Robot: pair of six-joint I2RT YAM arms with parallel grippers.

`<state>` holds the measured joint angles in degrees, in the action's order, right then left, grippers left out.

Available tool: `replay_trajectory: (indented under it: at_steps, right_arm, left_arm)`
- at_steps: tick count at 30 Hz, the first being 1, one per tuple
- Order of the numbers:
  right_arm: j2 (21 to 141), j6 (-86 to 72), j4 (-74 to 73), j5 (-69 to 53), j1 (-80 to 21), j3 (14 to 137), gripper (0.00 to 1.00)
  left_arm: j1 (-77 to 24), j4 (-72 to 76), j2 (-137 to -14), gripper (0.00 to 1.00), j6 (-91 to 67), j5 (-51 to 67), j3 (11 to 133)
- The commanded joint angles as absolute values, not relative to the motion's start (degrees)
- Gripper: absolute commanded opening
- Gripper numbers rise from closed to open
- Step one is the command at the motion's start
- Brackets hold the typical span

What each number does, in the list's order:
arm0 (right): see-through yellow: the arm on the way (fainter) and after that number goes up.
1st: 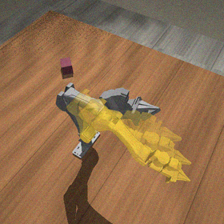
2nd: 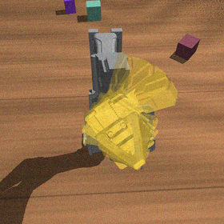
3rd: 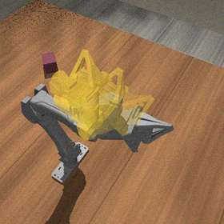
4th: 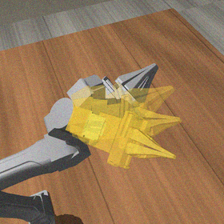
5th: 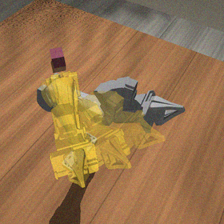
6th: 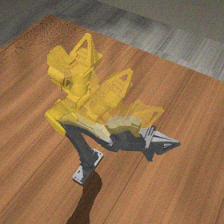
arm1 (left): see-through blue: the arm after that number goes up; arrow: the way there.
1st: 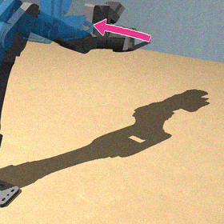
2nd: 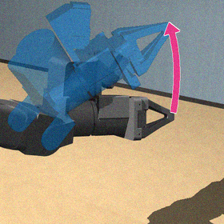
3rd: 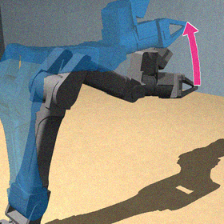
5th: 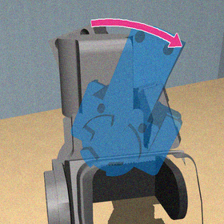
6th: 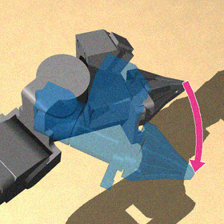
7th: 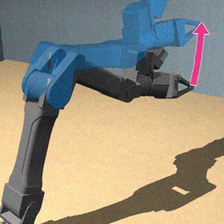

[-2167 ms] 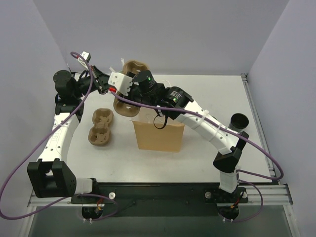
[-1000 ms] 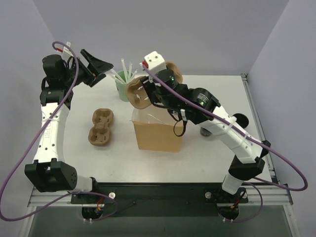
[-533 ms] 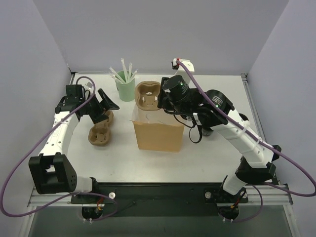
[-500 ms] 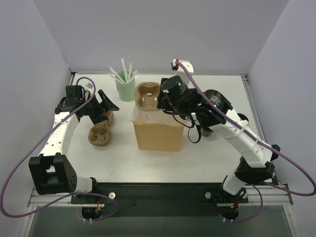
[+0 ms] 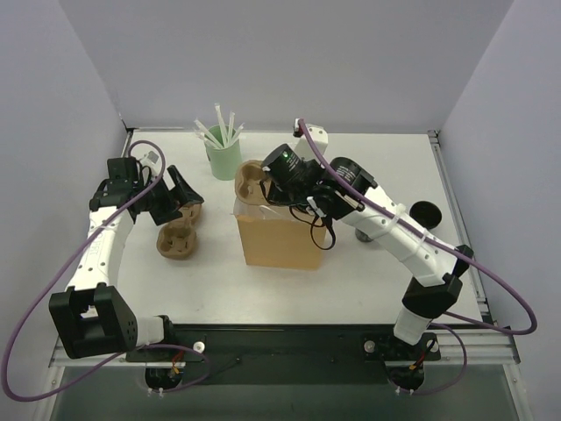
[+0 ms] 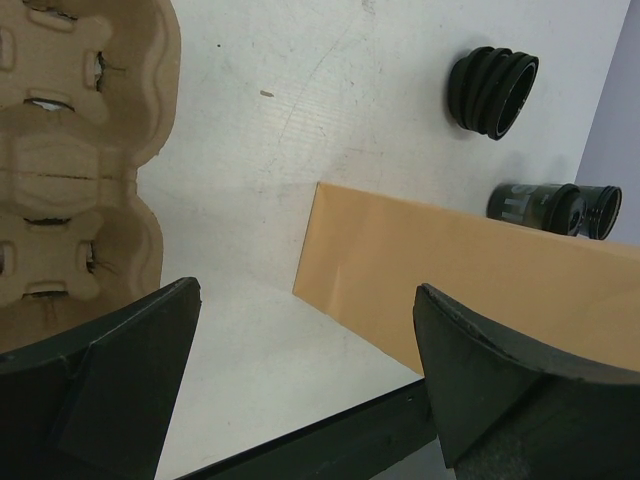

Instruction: Pack the takeout coffee

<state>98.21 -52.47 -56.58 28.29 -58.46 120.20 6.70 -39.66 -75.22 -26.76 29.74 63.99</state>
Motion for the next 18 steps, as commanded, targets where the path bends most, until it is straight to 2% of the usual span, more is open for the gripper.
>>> replay_trajectory:
  at_steps: [1,18]
  right_arm:
    - [98.35,-56.25,-59.15,31.02,-57.83,118.31,0.35]
    - [101.51,-58.01,-59.68,30.06,-56.78,113.73,0.35]
  left_arm:
    - [6.15,-39.38,-74.79,0.97,-25.75,29.88,64.95]
    - [5.62,-39.64,-73.92,0.97,-25.49,29.01,64.07]
